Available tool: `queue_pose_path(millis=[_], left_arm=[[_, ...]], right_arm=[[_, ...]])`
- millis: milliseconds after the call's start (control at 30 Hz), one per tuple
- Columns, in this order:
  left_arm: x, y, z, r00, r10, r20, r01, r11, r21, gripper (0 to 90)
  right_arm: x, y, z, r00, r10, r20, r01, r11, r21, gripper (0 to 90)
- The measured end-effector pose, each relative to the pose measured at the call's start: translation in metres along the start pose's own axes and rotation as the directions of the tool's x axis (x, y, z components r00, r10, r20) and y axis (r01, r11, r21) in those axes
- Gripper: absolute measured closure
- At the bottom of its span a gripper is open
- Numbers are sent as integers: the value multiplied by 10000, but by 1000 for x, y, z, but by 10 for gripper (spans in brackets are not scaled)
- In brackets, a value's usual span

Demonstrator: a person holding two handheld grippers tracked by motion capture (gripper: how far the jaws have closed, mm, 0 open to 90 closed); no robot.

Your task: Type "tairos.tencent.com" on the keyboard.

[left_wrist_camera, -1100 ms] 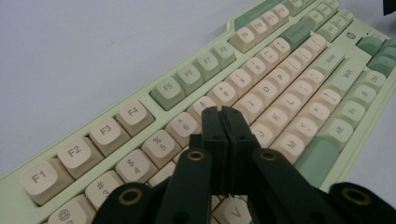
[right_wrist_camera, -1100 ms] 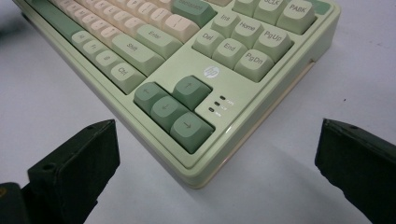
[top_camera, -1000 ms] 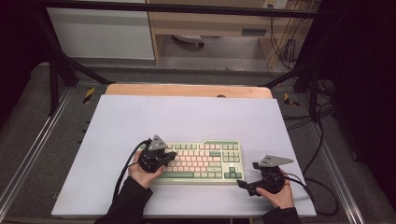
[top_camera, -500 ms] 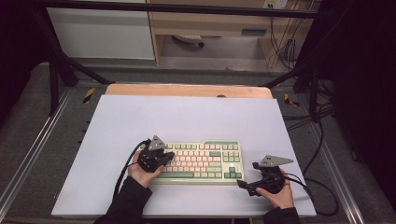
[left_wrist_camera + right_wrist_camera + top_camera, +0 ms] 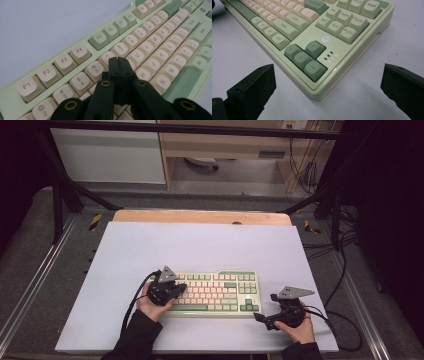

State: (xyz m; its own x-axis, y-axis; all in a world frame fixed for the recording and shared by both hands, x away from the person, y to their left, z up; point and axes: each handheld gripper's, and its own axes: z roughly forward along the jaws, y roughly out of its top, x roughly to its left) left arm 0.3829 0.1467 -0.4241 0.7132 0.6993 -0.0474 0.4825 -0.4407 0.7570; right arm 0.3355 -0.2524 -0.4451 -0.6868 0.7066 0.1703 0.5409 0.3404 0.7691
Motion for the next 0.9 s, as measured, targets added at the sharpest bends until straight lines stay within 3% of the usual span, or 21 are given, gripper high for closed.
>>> queue_pose_path(millis=[400,900], left_arm=[[2,-3,-17,9998,-5,213,10,9998,-196,900],[10,-13,-41,10000,11,66,-9,9995,-319,900]], right_arm=[[0,0,0,10000,-5,-21,5,10000,-2,5],[0,0,0,10000,-34,-7,34,10000,-41,5]])
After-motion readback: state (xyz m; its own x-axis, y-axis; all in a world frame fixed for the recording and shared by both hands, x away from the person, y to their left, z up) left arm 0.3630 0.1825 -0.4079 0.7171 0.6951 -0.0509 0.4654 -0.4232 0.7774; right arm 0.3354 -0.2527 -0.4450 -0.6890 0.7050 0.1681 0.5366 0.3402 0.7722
